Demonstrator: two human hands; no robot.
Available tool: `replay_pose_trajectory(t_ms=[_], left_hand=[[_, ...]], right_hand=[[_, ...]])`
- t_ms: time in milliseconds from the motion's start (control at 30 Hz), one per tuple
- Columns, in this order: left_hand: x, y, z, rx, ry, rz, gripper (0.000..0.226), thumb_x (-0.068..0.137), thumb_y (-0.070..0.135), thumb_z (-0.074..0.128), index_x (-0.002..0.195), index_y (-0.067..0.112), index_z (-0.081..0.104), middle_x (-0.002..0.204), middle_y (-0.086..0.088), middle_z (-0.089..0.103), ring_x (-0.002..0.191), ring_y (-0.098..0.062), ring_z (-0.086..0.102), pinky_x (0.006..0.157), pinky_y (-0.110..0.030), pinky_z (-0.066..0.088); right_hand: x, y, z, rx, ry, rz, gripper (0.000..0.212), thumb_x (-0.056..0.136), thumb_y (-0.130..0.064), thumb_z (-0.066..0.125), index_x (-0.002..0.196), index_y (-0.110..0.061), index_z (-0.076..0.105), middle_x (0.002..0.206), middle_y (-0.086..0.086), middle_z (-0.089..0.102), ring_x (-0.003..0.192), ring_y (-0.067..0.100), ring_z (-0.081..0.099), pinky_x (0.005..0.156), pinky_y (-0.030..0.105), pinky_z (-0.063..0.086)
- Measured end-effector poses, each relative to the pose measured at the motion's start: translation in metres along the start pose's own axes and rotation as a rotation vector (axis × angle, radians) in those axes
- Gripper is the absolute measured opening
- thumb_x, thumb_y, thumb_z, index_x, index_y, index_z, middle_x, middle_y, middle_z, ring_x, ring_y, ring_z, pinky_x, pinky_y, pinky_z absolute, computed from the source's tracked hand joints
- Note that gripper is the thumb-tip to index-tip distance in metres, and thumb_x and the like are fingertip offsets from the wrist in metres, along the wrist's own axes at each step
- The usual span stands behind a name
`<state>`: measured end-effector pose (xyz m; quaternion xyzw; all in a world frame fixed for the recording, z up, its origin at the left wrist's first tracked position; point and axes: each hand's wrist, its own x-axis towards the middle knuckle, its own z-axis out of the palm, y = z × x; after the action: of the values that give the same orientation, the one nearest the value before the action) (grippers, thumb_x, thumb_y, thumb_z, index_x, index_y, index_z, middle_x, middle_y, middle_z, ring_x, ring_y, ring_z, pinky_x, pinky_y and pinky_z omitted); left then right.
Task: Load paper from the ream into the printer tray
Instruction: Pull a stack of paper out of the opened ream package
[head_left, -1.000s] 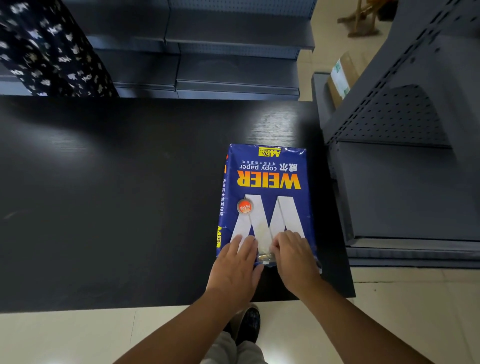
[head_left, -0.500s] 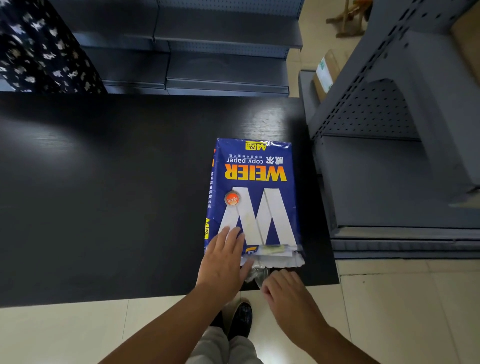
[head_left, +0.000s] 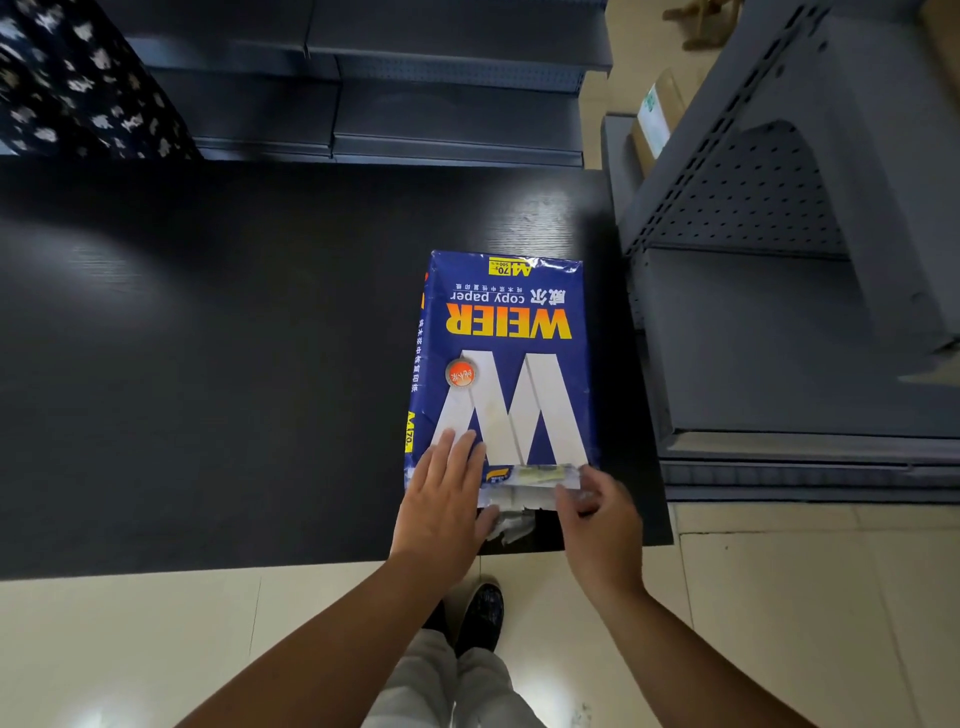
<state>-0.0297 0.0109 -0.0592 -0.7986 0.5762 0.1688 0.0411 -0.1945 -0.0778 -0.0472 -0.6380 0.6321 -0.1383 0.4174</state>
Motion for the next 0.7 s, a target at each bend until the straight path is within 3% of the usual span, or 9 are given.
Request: replay_pose_trajectory(t_ms=[333,700], left_hand=[[-0.001,0.003,-0.003,-0.007,-0.01,-0.019,0.074,0.095,0.058,0.032,0.151,0.018,0.004,0.163,-0.005,0.006,0.149,-0.027,-0.006,0.122,-0.045,0.01],[-0.002,0.004,-0.005,-0.019,-0.015,-0.02,0.072,0.096,0.056,0.032,0.151,0.017,0.005,0.163,-0.006,0.005,0.149,-0.029,-0.007,0.121,-0.045,0.008]], right_hand=[[0.013,-0.01,0.011,0.185,0.164,0.225,0.035,0.084,-0.017,0.075,0.116,-0.011,0.062,0.103,0.003,0.069,0.08,0.008,0.064,0.063,0.025,0.054],[0.008,-0.009,0.009,0.126,0.213,0.122,0.025,0.081,-0.017,0.077,0.102,-0.014,0.065,0.083,-0.007,0.069,0.073,0.007,0.066,0.064,0.034,0.061]])
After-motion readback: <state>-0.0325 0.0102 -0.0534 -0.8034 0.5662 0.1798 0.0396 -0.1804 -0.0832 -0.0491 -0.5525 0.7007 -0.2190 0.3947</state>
